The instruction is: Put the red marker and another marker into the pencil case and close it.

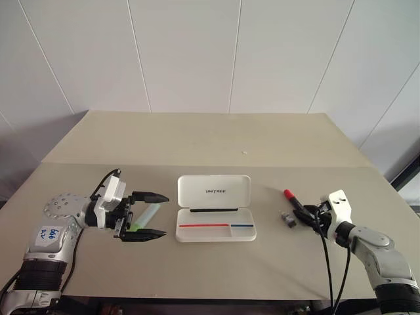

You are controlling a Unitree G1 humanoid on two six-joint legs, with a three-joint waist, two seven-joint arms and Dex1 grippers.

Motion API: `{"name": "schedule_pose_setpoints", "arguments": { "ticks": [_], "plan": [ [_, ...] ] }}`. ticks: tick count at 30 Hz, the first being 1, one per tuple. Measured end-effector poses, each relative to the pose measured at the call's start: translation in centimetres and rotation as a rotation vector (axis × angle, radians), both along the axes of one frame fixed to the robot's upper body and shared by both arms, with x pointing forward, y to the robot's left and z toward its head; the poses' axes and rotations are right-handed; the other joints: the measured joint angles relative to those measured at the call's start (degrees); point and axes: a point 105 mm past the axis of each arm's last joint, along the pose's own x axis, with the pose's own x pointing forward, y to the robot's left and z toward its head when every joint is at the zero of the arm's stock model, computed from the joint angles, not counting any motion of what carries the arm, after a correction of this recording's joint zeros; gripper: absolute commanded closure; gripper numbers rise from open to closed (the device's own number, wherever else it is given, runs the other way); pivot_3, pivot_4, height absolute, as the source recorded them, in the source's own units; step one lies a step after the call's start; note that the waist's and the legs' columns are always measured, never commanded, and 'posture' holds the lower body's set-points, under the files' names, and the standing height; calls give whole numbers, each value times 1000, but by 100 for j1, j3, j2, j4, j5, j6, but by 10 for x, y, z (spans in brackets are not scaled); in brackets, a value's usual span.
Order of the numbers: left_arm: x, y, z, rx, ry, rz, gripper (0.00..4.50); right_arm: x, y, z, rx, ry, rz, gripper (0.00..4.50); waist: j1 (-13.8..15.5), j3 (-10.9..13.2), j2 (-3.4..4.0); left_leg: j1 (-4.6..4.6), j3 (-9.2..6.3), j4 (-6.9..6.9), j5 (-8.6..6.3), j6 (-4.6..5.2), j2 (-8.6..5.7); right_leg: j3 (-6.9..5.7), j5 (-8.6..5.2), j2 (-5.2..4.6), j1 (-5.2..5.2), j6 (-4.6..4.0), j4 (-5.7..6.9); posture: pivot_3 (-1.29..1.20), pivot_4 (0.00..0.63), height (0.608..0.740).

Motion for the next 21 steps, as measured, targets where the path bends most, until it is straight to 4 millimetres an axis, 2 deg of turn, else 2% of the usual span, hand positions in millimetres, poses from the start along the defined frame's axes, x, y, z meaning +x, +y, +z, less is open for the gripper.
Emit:
{"name": "schedule_pose_setpoints", "arguments": {
  "ticks": [2, 3, 7, 11, 14, 16, 18, 21],
  "plan": [
    [0, 0, 0, 0, -2, 0, 0, 0, 0, 1, 0, -3, -6, 3017, 4, 0, 0, 0, 0, 0, 0, 0, 0, 0, 0, 0, 0, 0, 0, 0, 150, 740],
    [0, 0, 0, 0, -3, 0, 0, 1, -1, 2, -3, -6, -11, 3104, 5, 0, 0, 0, -1, -1, 0, 0, 0, 0, 0, 0, 0, -1, 0, 0, 150, 740],
    [0, 0, 0, 0, -3, 0, 0, 1, 3, 9, -14, -32, 1, 3098, 2, 1, 2, -1, -1, -10, 0, 0, 0, 0, -2, 0, -4, -2, -1, 0, 150, 740],
    [0, 1, 0, 0, -3, -2, 0, 0, 11, 36, -60, -115, 52, 3098, -25, 6, 9, -2, 0, -21, 0, 0, 1, 0, -3, 1, -13, -4, -2, 0, 150, 740],
    [0, 2, -1, 0, -4, -5, 0, -3, 37, 72, -70, -213, 166, 3098, -66, 7, 12, -2, 0, -23, 0, 0, 5, 0, -3, 3, -15, -5, -1, 0, 150, 740],
    [1, 4, -2, -4, -1, 2, 0, -12, 58, 97, -83, -275, 276, 3098, -70, 7, 12, -2, -2, -24, 0, 0, 6, -2, -5, 3, -15, -6, -1, 0, 150, 740],
    [2, 7, -3, -9, -6, 13, 0, -21, 72, 109, -103, -294, 358, 3098, -62, 7, 11, -7, -3, -25, 0, -1, 6, -4, -5, 2, -14, -6, -7, 0, 150, 740],
    [5, 14, -4, -21, -11, 42, 0, -35, 93, 114, -126, -272, 502, 3098, -42, 7, 11, -7, -3, -25, -1, -1, 5, -4, -5, -1, -15, -6, -12, 0, 150, 740]
  ]
}}
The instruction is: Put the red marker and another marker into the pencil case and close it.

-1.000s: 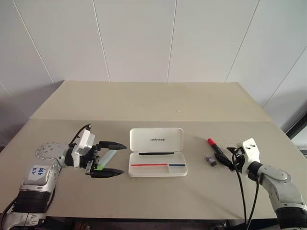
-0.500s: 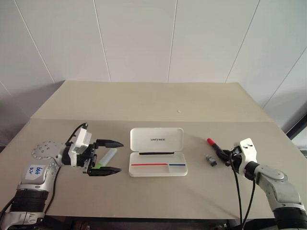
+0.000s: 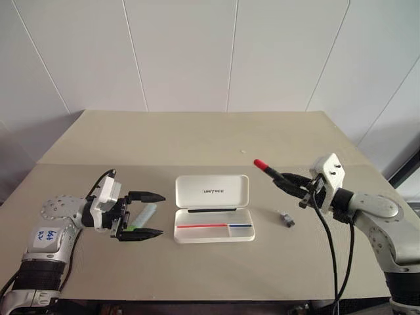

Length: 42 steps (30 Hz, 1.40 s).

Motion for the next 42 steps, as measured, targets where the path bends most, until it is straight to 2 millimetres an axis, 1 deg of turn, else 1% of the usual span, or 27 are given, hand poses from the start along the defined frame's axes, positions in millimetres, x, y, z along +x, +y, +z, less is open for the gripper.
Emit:
{"name": "schedule_pose_setpoints", "arguments": {
  "ticks": [4, 7, 9, 12, 17, 21, 23, 25, 28, 29, 32, 33, 35, 36, 39, 42],
  "plan": [
    [2, 6, -3, 7, -3, 20, 0, -15, 30, 0, -140, 11, 195, 3098, 10, 0, 0, -1, 0, -1, 0, -1, 1, -2, -1, 1, -1, -1, -2, 0, 150, 740],
    [1, 6, -3, 8, -13, 24, 0, -16, 51, -13, -232, 31, 290, 3098, 5, 0, 0, -1, 0, -1, -1, -1, 2, -2, -1, 1, -4, -2, -2, 0, 150, 740],
    [1, 7, -4, 7, -13, 30, 0, -12, 62, -22, -264, 44, 325, 3098, 3, 0, -1, -1, 1, -1, -1, -2, 2, -1, -1, 0, -6, -3, -2, 0, 150, 740],
    [0, 7, -6, 5, -10, 39, 0, -1, 77, -35, -315, 37, 362, 3098, 3, 0, 0, -4, 1, -3, -1, -2, 2, -2, -1, 0, -9, -3, -2, 0, 150, 740],
    [-3, 4, -8, 4, -23, 50, 0, 14, 98, -49, -379, 9, 418, 3098, 8, 0, -1, -6, 0, -13, -1, -3, 2, -2, -2, 0, -18, -4, 0, 0, 150, 740],
    [-7, 2, -10, 3, -22, 56, 0, 16, 109, -54, -395, -6, 463, 3098, 11, 0, -1, -21, 0, -17, -1, -5, 3, -2, -3, 0, -42, -5, 4, 0, 150, 740],
    [-8, 2, -12, 3, -18, 59, 0, 17, 112, -58, -407, -7, 476, 3098, 13, -1, -1, -51, 1, -13, 3, -10, 2, -2, -2, -1, -75, -5, 16, 0, 150, 740],
    [-9, 1, -12, 3, -20, 61, 0, 21, 112, -64, -436, -7, 474, 3098, 13, -1, -2, -76, 0, 1, 4, -12, 2, -2, -2, 0, -101, -5, 33, 0, 150, 740],
    [-9, 1, -14, 1, -12, 72, 0, 27, 108, -72, -475, -13, 457, 3098, 14, -1, -2, -76, 0, 5, 4, -12, 1, -2, -3, 1, -101, -6, 40, 0, 150, 740],
    [-9, 1, -14, 1, -12, 74, 0, 27, 108, -73, -480, -13, 454, 2351, 14, -1, -2, -76, 0, 8, 4, -12, 1, -2, -3, 1, -101, -7, 43, 0, 150, 740],
    [-9, 1, -13, -1, -14, 81, 0, 27, 112, -72, -477, -26, 465, 1386, -5, -1, -2, -74, 0, 14, 4, -12, 1, -2, -3, 2, -101, -7, 52, 0, 150, 740],
    [-8, 1, -13, -1, -15, 82, 0, 27, 113, -72, -474, -28, 466, 960, -13, -1, -2, -74, 0, 16, 4, -13, 1, -2, -3, 2, -101, -8, 55, 0, 150, 740],
    [-8, 1, -13, -3, -15, 86, 0, 27, 113, -68, -463, -32, 462, 283, -18, -1, -2, -73, -1, 18, 5, -14, 1, -2, -4, 2, -101, -8, 58, 0, 150, 740],
    [-8, 1, -13, -3, -15, 86, 0, 26, 113, -66, -453, -32, 464, 27, -21, -1, -1, -73, -2, 20, 5, -14, 1, -2, -4, 2, -101, -8, 60, 0, 150, 740],
    [-8, 0, -13, -4, -16, 87, 0, 20, 116, -53, -403, -44, 479, 27, -32, -1, -2, -73, -3, 20, 5, -14, 1, -2, -4, 2, -101, -8, 61, 0, 150, 740],
    [-6, -1, -12, -13, -19, 95, 0, 7, 121, -33, -319, -58, 518, 27, -32, -1, -1, -74, -5, 20, 5, -14, 1, -2, -4, 2, -100, -8, 59, 0, 150, 740]
  ]
}}
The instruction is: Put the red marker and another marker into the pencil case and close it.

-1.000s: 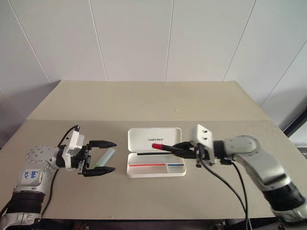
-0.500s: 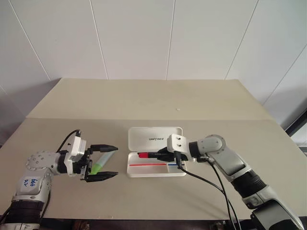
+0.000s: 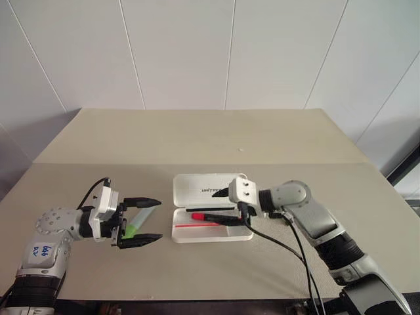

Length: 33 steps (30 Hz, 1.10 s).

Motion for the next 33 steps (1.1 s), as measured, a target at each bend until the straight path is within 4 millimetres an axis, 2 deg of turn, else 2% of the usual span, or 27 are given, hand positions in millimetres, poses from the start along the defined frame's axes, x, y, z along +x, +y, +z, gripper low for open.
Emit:
{"name": "schedule_pose_setpoints", "arguments": {
  "ticks": [3, 7, 10, 14, 18, 26, 33],
  "plan": [
    [2, -1, 0, -9, -5, 15, 0, -12, 0, 7, 45, 31, 26, 27, 6, 0, 0, 0, 0, 1, 0, 0, 0, 0, 0, -1, 1, 0, -1, 0, 150, 740],
    [8, -2, 4, -3, -40, 82, 0, -26, -11, 12, 95, 96, 35, 27, 37, 0, -1, 0, -1, 2, 0, 0, -1, 0, 0, -2, 2, 0, -1, 0, 150, 740],
    [20, 7, 1, 22, -45, 262, 0, -36, -25, 17, 130, 124, 27, 27, 54, -1, -1, 0, -2, 1, -1, 1, -1, 0, 0, -1, 3, 0, -2, 0, 150, 740],
    [33, 30, -13, 40, 12, 529, 0, -36, -47, 13, 146, 157, -55, 27, 53, -1, -1, 2, 0, 3, -1, 1, -1, 1, 0, 0, 4, 1, 0, 0, 150, 740],
    [34, 37, -22, 37, 68, 660, 0, -34, -58, 11, 159, 161, -113, 27, 74, -1, -2, 3, 0, 8, -1, 1, -2, 1, 0, -1, 7, 1, 1, 0, 150, 740],
    [38, 43, -42, 57, 191, 789, 0, -32, -61, 8, 170, 165, -155, 27, 84, -1, -2, 2, 0, 18, -1, 1, -4, 1, 1, -1, 11, 2, 1, 0, 150, 740],
    [37, 43, -58, 63, 312, 772, 0, -33, -63, 4, 168, 166, -175, 27, 86, -1, -2, 2, 0, 17, -1, 1, -4, 0, 1, -1, 11, 2, 0, 0, 150, 740]
  ]
}}
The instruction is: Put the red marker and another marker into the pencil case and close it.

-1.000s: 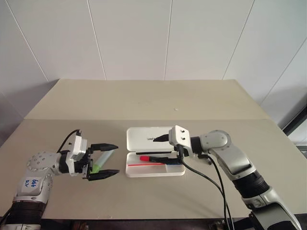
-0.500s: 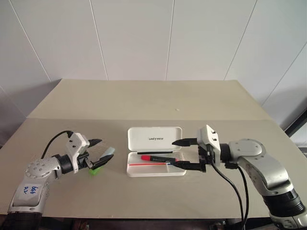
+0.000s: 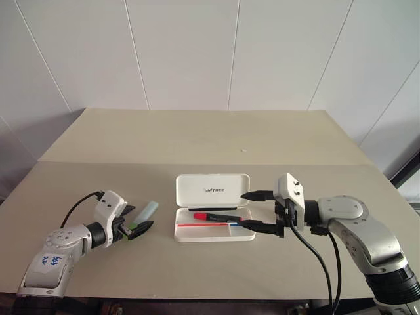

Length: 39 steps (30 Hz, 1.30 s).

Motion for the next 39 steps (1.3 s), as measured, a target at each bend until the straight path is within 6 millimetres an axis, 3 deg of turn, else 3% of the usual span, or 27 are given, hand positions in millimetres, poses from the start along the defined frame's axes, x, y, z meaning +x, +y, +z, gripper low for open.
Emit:
{"name": "schedule_pose_setpoints", "arguments": {
  "ticks": [8, 11, 20, 21, 32, 39],
  "plan": [
    [-2, 2, 2, 85, 74, -76, 0, -6, -7, 3, 37, 14, -14, 27, 1, -3, 4, 6, 1, -4, 0, 0, -1, 0, -1, -2, 8, -1, -6, 0, 150, 740],
    [0, 2, 1, 112, 77, -88, 580, -11, -9, 2, 49, 28, -9, 0, 1, -5, 7, 9, 2, -2, 0, 1, -2, 1, 0, -3, 11, -1, -6, 0, 150, 740],
    [3, -6, 1, 143, 61, -137, 3273, -11, -10, 1, 45, 29, -16, 0, 14, -6, 8, 11, 1, 11, 0, 1, -3, 1, 1, -3, 19, 2, -3, 0, 150, 740],
    [3, -6, 1, 143, 61, -138, 3387, -11, -10, 1, 45, 26, -16, 0, 14, -6, 8, 11, 1, 11, 0, 1, -3, 1, 1, -4, 19, 2, -3, 0, 150, 740],
    [5, -8, 5, 139, 17, -180, 3385, -9, -13, 1, 36, 21, -26, 0, 15, -5, 6, 6, 0, 12, 0, 1, -3, 0, 2, -3, 16, 3, -3, 0, 150, 740],
    [-4, -32, 41, 105, -69, -408, 3385, -6, -19, 0, 23, 19, -41, 0, -2, -3, 3, 0, 1, 3, -1, 2, -1, -1, 1, -2, 10, 2, -11, 0, 150, 740]
  ]
}}
